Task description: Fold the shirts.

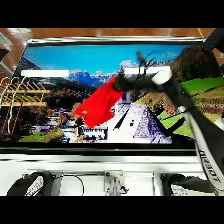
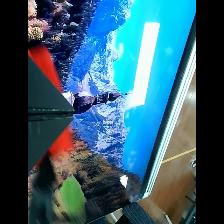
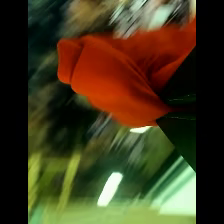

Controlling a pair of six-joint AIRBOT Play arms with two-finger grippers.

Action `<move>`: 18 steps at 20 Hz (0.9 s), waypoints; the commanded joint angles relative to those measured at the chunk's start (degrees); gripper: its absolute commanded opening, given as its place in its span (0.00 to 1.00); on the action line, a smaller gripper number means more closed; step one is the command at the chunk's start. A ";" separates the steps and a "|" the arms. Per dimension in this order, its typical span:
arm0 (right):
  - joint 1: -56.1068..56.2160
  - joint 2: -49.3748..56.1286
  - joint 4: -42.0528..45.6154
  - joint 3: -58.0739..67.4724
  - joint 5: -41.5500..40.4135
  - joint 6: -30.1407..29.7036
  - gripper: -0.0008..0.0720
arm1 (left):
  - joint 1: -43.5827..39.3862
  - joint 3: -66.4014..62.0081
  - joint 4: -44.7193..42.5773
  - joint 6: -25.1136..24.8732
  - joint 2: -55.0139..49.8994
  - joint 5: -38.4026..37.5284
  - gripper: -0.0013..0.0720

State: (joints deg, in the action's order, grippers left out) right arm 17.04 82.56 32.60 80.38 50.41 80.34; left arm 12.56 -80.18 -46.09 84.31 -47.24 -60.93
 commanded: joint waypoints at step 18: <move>-30.01 -1.44 3.87 14.19 19.65 14.01 0.10 | 0.04 3.28 -2.03 -1.53 -0.02 -7.08 0.06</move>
State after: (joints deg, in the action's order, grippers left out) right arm -12.88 79.48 35.86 94.48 71.00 93.47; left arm 12.56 -78.11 -48.03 82.78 -47.24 -67.90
